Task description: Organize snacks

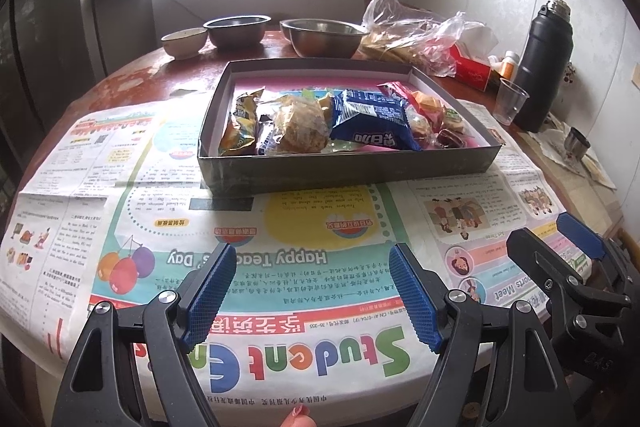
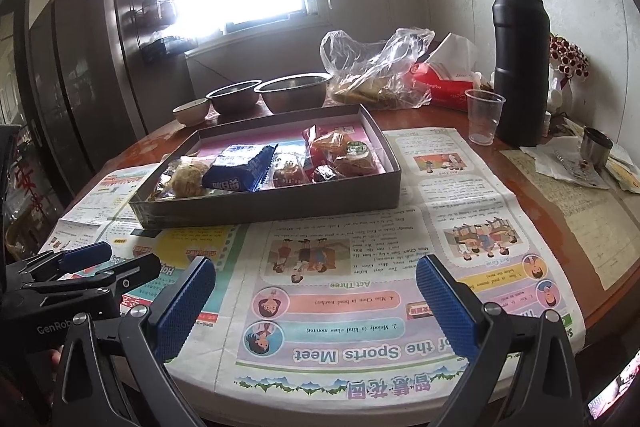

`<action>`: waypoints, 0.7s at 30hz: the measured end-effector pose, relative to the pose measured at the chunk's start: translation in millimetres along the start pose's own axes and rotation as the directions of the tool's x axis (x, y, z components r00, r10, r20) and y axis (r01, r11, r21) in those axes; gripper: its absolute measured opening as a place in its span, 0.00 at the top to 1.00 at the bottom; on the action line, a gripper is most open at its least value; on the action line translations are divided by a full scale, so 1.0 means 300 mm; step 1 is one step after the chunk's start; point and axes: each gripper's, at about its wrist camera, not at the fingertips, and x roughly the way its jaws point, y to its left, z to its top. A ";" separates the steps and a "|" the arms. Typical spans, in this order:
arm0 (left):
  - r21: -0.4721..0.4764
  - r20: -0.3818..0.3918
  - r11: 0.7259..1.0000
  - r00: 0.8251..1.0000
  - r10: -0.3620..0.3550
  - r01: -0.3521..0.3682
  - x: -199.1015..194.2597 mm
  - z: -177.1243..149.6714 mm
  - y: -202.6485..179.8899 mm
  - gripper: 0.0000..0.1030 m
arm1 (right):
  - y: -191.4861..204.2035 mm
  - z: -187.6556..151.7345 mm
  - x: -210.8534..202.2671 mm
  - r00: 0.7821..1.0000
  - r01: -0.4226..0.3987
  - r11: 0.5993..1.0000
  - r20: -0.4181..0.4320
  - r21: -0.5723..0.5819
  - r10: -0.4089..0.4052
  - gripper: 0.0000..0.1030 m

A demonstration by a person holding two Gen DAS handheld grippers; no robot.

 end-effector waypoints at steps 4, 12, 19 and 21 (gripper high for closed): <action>0.002 0.001 1.000 1.000 0.001 -0.001 0.001 -0.001 -0.002 0.22 | -0.003 -0.002 0.007 1.000 0.004 1.000 -0.010 0.006 -0.004 0.02; 0.011 -0.002 1.000 1.000 0.008 -0.008 0.001 -0.004 -0.003 0.22 | -0.004 -0.005 0.008 1.000 0.010 1.000 -0.018 0.000 -0.010 0.02; 0.009 -0.002 1.000 1.000 0.014 -0.014 0.001 -0.004 -0.001 0.22 | 0.002 -0.010 0.016 0.999 0.009 1.000 -0.031 -0.008 -0.009 0.02; 0.009 -0.003 1.000 1.000 0.013 -0.013 0.001 -0.005 -0.001 0.22 | 0.002 -0.012 0.019 0.999 0.008 1.000 -0.036 -0.007 -0.008 0.02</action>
